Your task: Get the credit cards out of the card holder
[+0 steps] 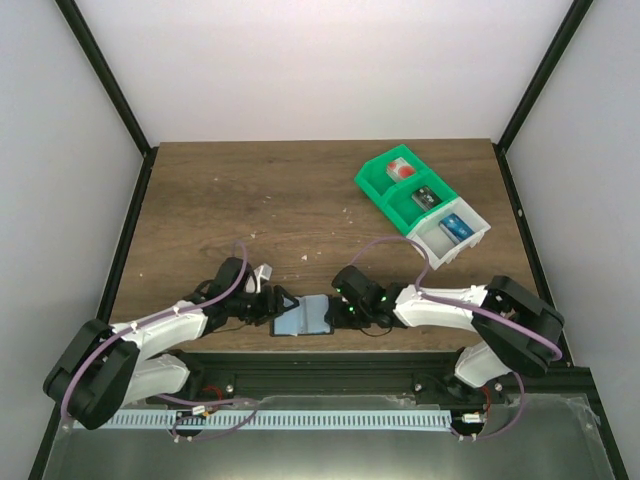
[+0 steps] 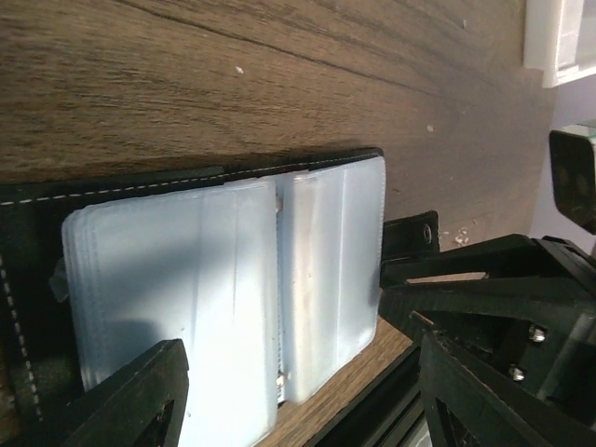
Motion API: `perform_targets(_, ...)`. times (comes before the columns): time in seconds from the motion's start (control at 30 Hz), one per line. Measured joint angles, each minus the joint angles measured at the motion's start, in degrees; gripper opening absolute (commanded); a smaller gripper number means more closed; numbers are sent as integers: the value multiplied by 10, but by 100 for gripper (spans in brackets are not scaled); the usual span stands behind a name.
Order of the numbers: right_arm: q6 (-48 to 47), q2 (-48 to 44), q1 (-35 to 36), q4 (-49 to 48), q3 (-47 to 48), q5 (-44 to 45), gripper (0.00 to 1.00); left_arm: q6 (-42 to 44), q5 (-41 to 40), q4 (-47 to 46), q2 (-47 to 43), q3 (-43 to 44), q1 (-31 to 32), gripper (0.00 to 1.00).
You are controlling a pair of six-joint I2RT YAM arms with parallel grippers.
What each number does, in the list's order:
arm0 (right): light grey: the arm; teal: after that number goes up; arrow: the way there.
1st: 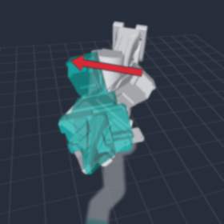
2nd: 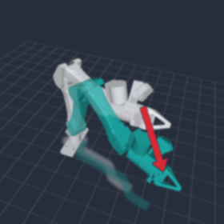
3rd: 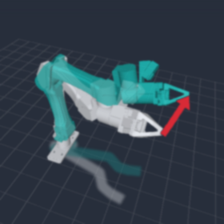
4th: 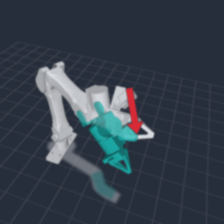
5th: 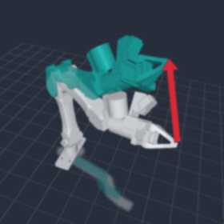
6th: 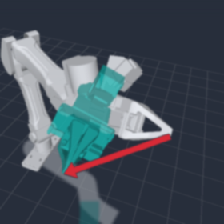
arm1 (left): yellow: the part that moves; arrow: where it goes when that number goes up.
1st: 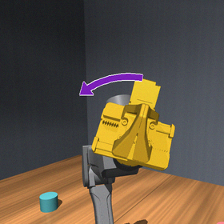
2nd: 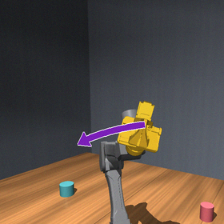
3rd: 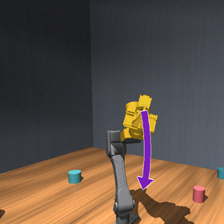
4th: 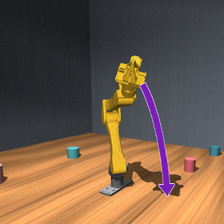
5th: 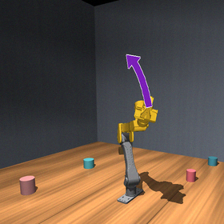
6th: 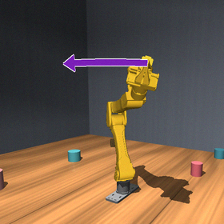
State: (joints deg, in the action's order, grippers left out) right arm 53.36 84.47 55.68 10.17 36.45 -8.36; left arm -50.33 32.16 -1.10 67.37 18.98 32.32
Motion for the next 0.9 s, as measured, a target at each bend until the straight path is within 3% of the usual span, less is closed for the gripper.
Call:
perform_targets(0.47,5,-16,0,-42,-5,-17,26,28,-87,83,-26,16,1,63)
perform_targets(0.9,2,13,-1,-58,-5,-25,22,38,-50,16,24,3,1,48)
